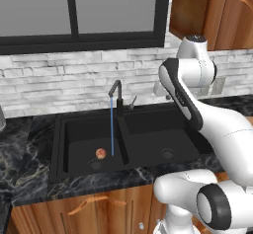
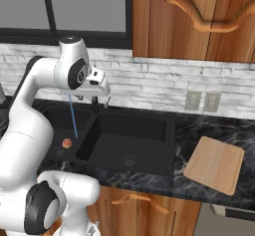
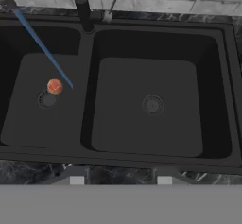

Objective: Pick the peach from the sink and place it on the cutting board to airdry. Then turn off the sink faucet.

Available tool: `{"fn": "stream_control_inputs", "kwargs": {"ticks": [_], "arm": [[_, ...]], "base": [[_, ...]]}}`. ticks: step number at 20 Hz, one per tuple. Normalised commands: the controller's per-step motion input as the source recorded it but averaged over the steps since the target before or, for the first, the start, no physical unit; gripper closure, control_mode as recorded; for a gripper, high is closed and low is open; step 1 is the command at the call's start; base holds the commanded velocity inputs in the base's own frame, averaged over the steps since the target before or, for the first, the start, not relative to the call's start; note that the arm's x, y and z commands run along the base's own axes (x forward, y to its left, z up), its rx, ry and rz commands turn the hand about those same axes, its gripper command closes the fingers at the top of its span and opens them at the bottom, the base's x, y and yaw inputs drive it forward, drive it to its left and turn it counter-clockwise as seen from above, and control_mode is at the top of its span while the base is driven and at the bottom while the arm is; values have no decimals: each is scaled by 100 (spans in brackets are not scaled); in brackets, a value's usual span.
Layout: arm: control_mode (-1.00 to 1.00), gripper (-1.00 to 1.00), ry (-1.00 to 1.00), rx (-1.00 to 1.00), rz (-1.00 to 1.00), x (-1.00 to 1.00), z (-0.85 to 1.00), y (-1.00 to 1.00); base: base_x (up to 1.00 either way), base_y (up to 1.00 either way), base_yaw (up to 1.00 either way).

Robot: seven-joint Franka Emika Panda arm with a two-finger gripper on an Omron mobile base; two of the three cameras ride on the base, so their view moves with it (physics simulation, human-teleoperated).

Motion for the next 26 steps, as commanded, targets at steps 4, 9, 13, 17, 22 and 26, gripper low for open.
{"fn": "stream_control_inputs", "kwargs": {"ticks": [4, 9, 13, 17, 22, 26], "arm": [[-100, -100, 0, 0, 0, -3, -2, 9], [-100, -100, 0, 0, 2, -8, -7, 36], [-100, -100, 4, 0, 3, 0, -11, 54], [-100, -100, 3, 0, 4, 0, -9, 74], [-100, -100, 4, 0, 5, 0, -11, 77], [-100, -100, 4, 0, 7, 0, -13, 57]], "base": [[0, 0, 0], [0, 0, 0], [0, 0, 0], [0, 0, 0], [0, 0, 0], [0, 0, 0]]}}
